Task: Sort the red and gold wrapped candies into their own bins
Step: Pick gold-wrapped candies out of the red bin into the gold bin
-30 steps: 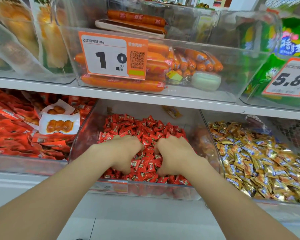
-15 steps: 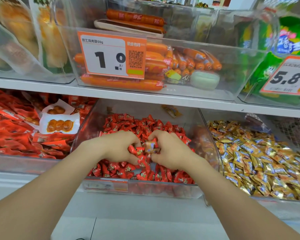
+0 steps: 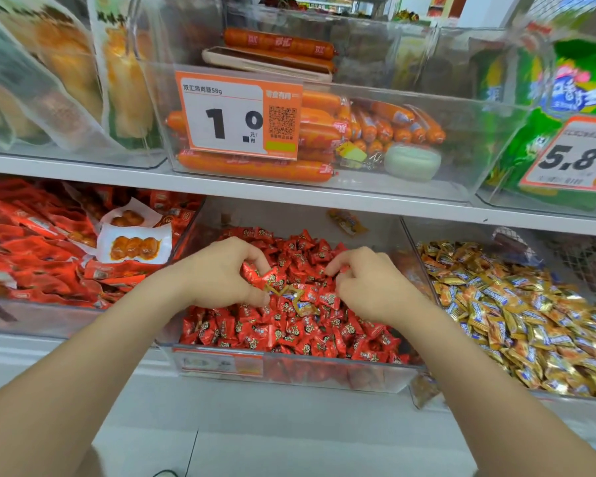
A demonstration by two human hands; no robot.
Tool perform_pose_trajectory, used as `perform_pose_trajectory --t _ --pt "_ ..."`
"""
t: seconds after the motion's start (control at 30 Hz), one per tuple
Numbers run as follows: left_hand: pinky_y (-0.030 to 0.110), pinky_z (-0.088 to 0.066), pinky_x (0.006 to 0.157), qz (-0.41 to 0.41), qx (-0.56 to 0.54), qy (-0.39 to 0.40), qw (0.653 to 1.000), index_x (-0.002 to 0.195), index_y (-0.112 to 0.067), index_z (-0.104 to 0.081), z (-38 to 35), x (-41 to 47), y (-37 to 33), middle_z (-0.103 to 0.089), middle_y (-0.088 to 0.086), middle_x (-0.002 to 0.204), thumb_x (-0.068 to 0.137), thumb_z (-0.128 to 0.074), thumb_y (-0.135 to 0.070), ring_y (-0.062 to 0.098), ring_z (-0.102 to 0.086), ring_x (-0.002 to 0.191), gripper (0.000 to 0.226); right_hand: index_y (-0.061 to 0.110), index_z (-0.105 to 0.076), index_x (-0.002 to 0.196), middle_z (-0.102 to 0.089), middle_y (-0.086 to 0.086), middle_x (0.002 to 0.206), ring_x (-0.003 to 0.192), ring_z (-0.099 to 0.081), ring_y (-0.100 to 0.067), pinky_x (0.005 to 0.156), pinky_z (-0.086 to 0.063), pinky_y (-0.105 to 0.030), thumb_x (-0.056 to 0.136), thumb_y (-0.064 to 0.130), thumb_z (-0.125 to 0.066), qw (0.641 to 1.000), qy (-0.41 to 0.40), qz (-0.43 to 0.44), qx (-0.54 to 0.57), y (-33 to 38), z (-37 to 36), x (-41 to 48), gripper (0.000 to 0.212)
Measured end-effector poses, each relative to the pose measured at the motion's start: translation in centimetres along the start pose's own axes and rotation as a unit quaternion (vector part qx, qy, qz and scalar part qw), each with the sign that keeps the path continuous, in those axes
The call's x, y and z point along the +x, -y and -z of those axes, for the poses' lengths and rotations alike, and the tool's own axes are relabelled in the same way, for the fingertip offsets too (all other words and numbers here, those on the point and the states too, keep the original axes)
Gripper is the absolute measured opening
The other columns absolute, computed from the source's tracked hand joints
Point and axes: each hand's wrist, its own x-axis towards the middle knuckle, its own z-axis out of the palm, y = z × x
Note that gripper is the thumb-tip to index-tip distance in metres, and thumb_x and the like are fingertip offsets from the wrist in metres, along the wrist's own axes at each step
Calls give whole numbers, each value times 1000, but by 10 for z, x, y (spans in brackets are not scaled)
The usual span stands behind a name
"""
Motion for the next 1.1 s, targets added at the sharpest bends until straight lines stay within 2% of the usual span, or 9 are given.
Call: perform_pose_trajectory --t 0.1,0.2,0.3,0.4,0.57,0.73,0.83,0.97,1.1 --pt "28 -46 65 11 -11 -15 1000 92 -31 -69 0 -1 4 -70 -5 96 72 -93 -45 5 -51 55 34 22 -74 98 -71 -9 75 57 -62 -23 58 -57 -40 98 6 -41 996 21 -14 84 5 3 1 37" --pt "32 -55 85 19 -21 -17 999 96 -35 -70 0 -1 7 -72 -12 102 77 -88 -45 11 -69 84 28 22 -76 100 -74 -9 85 72 -73 -22 67 -62 -30 93 1 -46 998 21 19 52 7 -3 3 37" --pt "36 -54 100 11 -16 -4 1000 112 -45 -70 0 -2 6 -75 -13 113 85 -81 -44 20 -70 109 29 26 -75 106 -66 -1 101 89 -63 -16 76 -52 -29 86 -1 -50 996 30 70 -40 11 -12 12 42" --pt "32 -48 92 -3 30 -12 999 122 -46 -65 -1 -1 8 -64 -11 126 84 -80 -41 9 -62 101 42 31 -70 123 -55 0 112 104 -56 -18 89 -49 -32 81 6 -62 980 104 122 -121 12 -22 21 49" --pt "34 -57 86 2 61 -38 997 80 -56 -69 -5 1 6 -70 -7 94 58 -75 -51 7 -60 83 23 27 -55 149 -50 -4 133 127 -49 -28 107 -48 -46 91 17 -74 940 140 192 -245 4 -43 32 61" --pt "34 -60 83 -15 50 -54 997 76 -48 -76 -7 6 -1 -73 -20 75 59 -80 -42 -3 -67 81 18 28 -75 110 -71 0 104 104 -65 -24 89 -53 -38 93 37 -76 967 93 164 -171 -1 -37 42 19" --pt "34 -61 80 -36 39 -77 996 73 -39 -75 -9 11 -4 -72 -22 70 68 -78 -33 -4 -69 75 8 29 -70 96 -73 5 90 88 -68 -13 83 -55 -36 97 51 -67 986 91 115 -82 -6 -19 35 22" --pt "31 -55 65 -70 21 -43 996 84 -27 -66 -20 16 -18 -68 -7 74 84 -69 -20 6 -63 67 8 19 -70 104 -69 3 91 82 -61 -14 75 -48 -35 101 42 -61 994 81 6 67 -5 6 16 25" --pt "38 -49 63 -69 67 15 995 84 -20 -54 -44 29 -32 -62 -1 72 98 -51 -36 18 -57 66 21 8 -70 97 -56 -8 80 65 -48 -20 51 -36 -27 96 23 -56 963 49 -116 240 2 20 -1 20"
